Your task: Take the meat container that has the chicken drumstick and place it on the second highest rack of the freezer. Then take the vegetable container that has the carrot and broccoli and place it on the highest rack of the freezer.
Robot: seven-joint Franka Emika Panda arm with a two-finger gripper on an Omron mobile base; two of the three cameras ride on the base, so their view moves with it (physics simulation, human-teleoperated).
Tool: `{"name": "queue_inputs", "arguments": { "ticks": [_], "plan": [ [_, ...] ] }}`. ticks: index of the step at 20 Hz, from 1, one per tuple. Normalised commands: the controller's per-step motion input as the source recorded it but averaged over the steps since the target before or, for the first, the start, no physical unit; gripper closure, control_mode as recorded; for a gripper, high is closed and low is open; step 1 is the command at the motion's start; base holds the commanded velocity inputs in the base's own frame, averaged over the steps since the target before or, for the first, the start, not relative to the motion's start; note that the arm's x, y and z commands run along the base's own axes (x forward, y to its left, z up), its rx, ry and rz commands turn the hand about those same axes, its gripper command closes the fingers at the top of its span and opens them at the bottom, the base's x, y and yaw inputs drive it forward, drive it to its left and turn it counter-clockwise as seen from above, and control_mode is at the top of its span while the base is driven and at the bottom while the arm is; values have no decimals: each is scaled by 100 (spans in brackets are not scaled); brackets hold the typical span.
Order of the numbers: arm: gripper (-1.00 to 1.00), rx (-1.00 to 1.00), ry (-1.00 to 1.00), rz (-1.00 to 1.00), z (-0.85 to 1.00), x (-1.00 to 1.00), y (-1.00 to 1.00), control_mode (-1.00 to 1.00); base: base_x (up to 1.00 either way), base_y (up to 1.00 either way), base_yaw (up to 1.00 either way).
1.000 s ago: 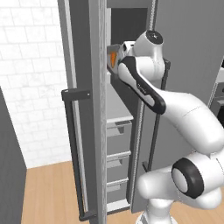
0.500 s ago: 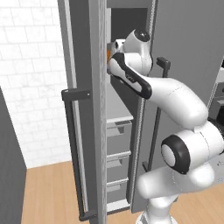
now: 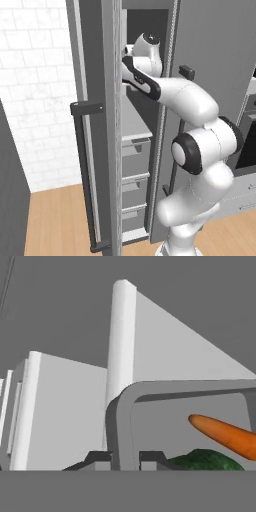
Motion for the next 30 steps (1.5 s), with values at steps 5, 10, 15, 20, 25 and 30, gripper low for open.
{"name": "queue_inputs", "arguments": {
  "ticks": [5, 10, 15, 20, 25, 30],
  "plan": [
    [100, 0, 2, 0, -29, 48, 7, -100, 0, 0, 0],
    [100, 0, 1, -1, -25, 50, 3, -100, 0, 0, 0],
    [-100, 0, 0, 0, -29, 47, 8, -100, 0, 0, 0],
    [-100, -3, -6, 0, -32, 1, 3, -100, 0, 0, 0],
    [-100, 0, -14, 0, -5, -16, 0, -100, 0, 0, 0],
    [-100, 0, -13, 0, 36, -56, -2, -100, 0, 0, 0]
  ]
}}
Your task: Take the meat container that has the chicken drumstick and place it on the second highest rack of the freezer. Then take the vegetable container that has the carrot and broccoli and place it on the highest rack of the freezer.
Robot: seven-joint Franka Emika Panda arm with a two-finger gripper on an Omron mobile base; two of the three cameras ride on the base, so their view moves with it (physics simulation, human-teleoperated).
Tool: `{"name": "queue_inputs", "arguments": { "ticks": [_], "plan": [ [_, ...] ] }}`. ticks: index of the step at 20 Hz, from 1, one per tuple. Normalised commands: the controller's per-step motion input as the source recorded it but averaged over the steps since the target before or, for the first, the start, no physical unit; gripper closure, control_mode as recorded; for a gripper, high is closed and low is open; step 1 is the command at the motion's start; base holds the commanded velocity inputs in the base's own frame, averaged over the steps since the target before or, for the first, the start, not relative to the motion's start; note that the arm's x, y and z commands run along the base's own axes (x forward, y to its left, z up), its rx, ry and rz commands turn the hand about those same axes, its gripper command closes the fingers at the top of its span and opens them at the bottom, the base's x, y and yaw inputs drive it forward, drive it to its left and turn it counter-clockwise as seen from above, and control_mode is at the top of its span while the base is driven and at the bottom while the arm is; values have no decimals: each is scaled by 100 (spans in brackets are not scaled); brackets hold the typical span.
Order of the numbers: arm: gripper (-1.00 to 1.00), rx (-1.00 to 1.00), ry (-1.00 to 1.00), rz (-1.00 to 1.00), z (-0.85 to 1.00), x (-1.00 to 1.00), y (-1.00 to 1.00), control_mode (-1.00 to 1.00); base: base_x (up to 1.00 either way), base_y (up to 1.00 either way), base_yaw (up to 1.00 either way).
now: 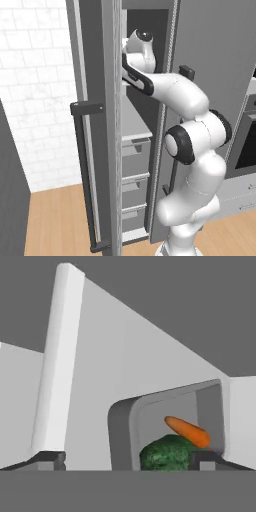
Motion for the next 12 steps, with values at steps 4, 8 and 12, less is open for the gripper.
{"name": "queue_inputs", "arguments": {
  "ticks": [4, 8, 12],
  "plan": [
    [-100, 0, -1, 0, 29, -100, -48, -100, 0, 0, 0],
    [-100, 0, 1, 0, -8, -100, -73, -100, 0, 0, 0],
    [-100, -7, 1, 7, -38, -100, -11, -100, 0, 0, 0]
  ]
}}
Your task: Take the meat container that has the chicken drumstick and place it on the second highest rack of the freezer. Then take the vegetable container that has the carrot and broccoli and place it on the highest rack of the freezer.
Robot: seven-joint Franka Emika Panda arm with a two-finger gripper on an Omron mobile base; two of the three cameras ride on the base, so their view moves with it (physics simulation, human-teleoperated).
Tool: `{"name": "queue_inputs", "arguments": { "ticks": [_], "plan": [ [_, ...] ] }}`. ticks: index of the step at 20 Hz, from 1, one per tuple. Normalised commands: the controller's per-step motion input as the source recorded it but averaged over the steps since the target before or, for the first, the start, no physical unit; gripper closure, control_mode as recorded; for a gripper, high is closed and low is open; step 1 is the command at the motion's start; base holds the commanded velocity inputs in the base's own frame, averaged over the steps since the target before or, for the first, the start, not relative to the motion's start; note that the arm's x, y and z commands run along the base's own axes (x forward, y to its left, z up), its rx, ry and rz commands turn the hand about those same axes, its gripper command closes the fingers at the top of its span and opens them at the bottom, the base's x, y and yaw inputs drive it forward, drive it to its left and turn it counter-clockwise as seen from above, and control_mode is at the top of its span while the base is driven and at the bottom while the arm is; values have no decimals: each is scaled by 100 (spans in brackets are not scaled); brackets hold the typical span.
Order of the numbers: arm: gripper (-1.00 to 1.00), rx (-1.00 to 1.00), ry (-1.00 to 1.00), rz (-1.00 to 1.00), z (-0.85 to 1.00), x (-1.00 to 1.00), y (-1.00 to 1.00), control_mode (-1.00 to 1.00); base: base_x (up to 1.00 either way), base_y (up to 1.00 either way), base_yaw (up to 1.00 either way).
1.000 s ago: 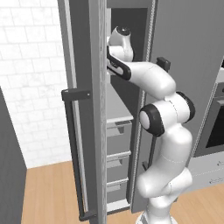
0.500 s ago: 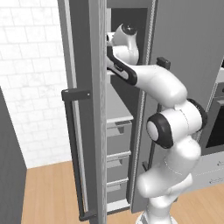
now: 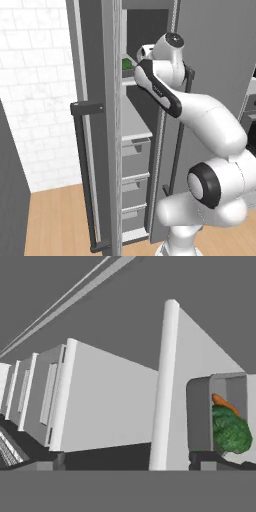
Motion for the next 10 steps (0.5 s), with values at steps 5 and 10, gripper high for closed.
{"name": "queue_inputs", "arguments": {
  "ticks": [5, 10],
  "plan": [
    [-100, -7, 5, 3, -37, -100, 0, -100, 0, 0, 0],
    [-100, 0, 1, 0, -19, -100, -24, -100, 0, 0, 0]
  ]
}}
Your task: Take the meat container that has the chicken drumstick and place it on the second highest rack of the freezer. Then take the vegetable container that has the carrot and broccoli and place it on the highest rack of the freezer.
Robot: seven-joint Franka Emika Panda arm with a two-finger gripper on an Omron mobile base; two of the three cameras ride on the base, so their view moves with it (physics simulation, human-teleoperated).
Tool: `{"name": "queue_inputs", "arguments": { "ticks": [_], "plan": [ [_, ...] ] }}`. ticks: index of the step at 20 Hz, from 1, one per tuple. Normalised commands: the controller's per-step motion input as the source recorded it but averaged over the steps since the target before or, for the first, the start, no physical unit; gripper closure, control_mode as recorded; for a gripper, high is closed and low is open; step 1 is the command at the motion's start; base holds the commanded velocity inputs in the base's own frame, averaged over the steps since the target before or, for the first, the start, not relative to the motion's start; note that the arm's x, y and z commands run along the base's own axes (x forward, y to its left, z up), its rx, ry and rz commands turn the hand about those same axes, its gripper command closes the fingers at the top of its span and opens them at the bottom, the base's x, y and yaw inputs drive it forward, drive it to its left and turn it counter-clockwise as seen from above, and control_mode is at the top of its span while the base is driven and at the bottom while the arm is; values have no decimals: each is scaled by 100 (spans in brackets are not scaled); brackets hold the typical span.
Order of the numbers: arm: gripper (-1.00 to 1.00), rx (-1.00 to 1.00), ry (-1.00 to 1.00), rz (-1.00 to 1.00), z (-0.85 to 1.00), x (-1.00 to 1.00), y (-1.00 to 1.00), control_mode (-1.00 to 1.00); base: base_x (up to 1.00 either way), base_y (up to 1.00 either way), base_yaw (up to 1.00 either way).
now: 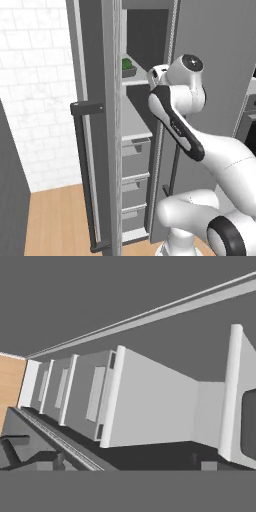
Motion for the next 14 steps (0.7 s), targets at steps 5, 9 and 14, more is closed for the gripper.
{"name": "queue_inputs", "arguments": {
  "ticks": [5, 9, 14],
  "plan": [
    [-100, 0, 0, 0, -13, -100, -37, -100, 0, 0, 0],
    [-100, 0, 0, 0, -16, -97, -40, -100, 0, 0, 0],
    [-100, 0, 0, 0, 1, -43, -14, 100, -35, -2, 0]
  ]
}}
